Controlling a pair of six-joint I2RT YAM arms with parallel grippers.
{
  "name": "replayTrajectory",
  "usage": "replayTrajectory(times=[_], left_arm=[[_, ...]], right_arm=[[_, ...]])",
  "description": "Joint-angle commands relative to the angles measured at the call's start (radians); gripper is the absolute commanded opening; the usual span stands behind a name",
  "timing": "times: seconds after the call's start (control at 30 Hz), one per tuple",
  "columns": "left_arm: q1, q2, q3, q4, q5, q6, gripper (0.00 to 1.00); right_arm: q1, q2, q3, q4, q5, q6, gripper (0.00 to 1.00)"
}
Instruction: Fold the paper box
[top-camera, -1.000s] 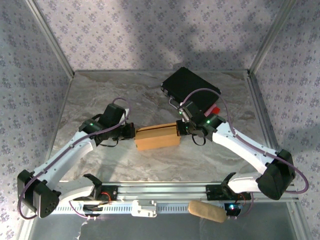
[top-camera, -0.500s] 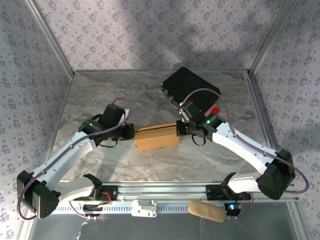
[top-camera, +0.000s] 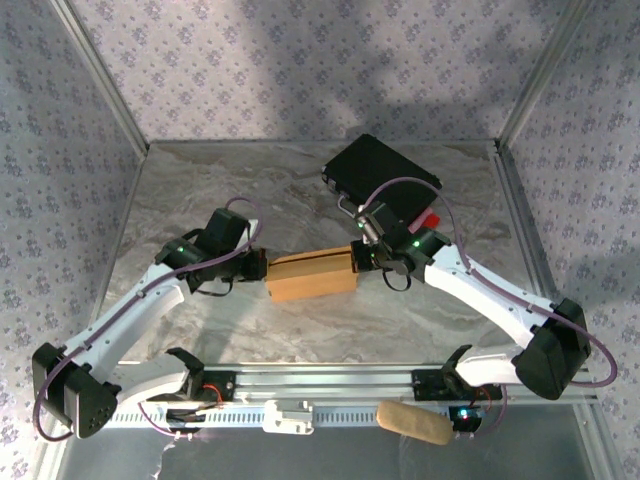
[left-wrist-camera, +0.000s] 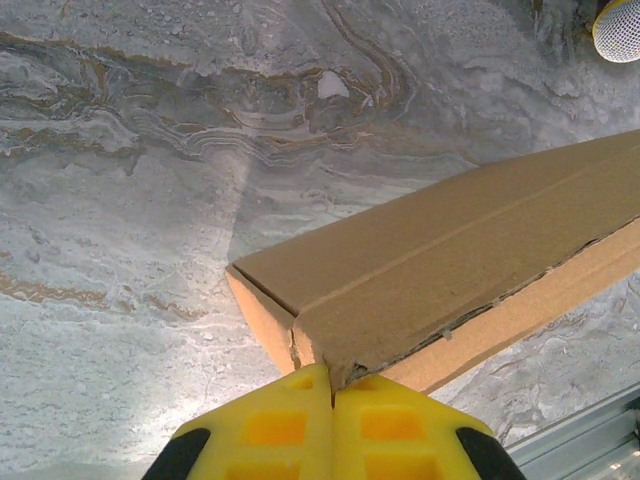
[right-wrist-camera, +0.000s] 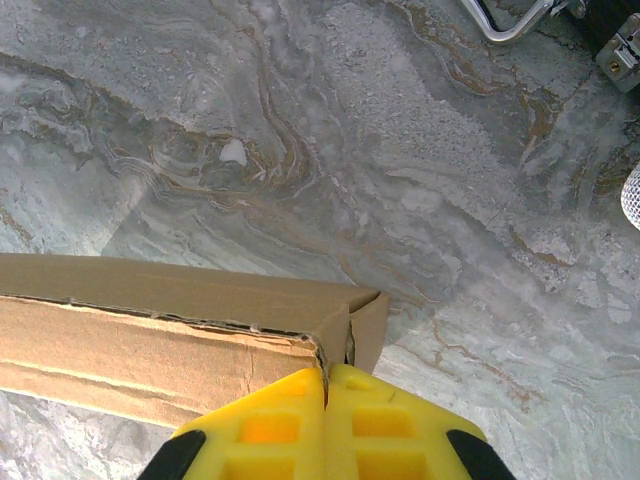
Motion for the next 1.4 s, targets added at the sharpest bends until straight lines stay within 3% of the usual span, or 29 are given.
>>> replayTrajectory(times=[0.0,0.53,0.93,1.37], left_arm=[[-0.005,-0.003,-0.043,-0.077,-0.02,0.019,0.04],[-0.022,-0.011,-0.065,-0.072,-0.042,0.014,0.04],[-0.076,-0.021,-0.101,-0.059,-0.109,-0.02,0.03],[-0.145,-0.026,-0.133,-0.05,-0.185,-0.075,0.03]], right_arm=[[0.013,-0.001,-0.021,0.026,-0.029,-0.005,0.0],[0.044,-0.031,-0.103,0.083,0.013,-0.017,0.0],[0.093,-0.077,-0.202,0.114,0.101,-0.052,0.0],[0.113,-0.093,-0.193,0.091,0.142,-0.033,0.0]])
